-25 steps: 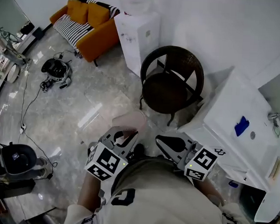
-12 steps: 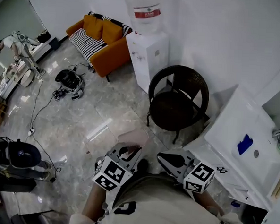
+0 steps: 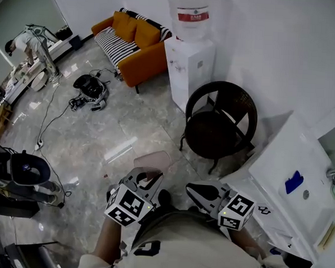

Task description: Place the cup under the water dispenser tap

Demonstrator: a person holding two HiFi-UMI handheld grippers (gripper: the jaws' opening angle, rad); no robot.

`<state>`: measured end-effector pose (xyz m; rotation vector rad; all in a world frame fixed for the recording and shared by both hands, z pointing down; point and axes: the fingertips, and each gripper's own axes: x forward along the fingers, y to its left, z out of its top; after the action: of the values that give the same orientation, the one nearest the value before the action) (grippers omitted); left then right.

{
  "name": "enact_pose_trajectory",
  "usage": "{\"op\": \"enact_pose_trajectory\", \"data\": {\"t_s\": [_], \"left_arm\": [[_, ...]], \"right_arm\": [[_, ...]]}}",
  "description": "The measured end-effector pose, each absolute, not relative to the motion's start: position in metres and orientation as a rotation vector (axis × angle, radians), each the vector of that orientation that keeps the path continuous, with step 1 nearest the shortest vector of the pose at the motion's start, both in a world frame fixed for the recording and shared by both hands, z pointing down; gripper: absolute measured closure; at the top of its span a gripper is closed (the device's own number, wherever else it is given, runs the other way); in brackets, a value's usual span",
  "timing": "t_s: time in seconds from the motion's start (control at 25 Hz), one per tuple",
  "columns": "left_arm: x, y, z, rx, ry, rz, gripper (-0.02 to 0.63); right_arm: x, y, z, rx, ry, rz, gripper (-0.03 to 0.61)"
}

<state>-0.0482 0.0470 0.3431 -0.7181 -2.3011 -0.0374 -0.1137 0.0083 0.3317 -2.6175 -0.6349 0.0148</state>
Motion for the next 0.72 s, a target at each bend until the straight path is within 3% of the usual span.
{"op": "enact_pose_trajectory", "data": {"t_s": [0.72], "left_arm": [[0.088, 0.112, 0.351, -0.751, -2.381, -0.029, 0.541]], "right_arm": [[0.020, 0.095, 0.339, -2.593, -0.686, -0.152, 0.551]]}}
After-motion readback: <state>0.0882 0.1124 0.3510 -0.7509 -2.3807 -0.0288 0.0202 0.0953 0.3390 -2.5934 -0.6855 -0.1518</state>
